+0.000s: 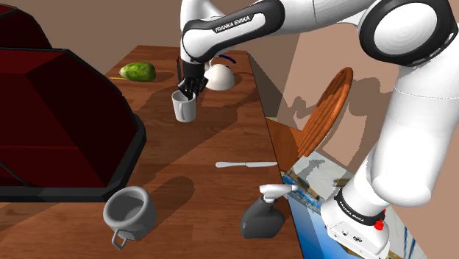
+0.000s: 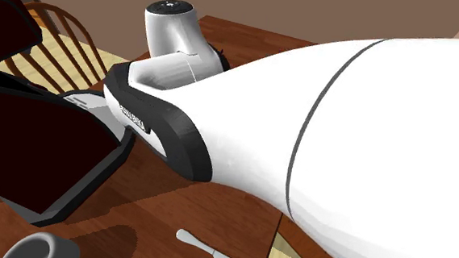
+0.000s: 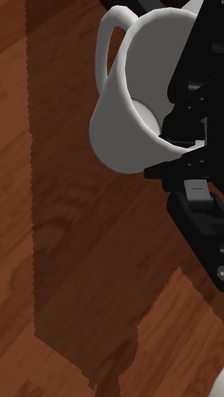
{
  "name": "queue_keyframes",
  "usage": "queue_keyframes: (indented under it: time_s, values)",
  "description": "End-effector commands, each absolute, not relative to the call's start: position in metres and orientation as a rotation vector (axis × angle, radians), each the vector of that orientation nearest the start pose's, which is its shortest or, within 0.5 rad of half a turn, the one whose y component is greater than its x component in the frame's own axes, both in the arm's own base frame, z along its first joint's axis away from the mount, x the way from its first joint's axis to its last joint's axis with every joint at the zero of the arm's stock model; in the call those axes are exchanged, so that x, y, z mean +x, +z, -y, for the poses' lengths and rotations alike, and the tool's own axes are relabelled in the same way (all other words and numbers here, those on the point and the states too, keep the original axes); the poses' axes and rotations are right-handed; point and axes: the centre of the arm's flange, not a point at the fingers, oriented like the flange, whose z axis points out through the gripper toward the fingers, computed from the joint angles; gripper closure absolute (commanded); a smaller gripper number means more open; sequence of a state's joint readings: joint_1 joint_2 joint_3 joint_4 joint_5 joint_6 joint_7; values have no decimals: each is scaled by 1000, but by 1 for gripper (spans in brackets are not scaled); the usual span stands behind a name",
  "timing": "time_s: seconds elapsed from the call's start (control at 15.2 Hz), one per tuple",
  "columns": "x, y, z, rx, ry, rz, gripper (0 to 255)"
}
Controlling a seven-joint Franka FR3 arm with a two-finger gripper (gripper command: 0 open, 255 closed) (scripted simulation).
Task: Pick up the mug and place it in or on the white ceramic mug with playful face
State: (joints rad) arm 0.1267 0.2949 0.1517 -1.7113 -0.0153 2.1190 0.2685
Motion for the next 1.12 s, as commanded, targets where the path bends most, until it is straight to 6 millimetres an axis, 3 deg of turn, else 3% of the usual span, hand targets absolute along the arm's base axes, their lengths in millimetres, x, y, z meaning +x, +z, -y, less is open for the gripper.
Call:
queue_keyframes:
  time_s: [0.0,0.99,1.06]
  values:
    - [630,441,-170,-3077,-160,12,255]
    - [630,518,-170,-3077,-160,12,255]
    - [622,518,-181,-3077,-160,12,255]
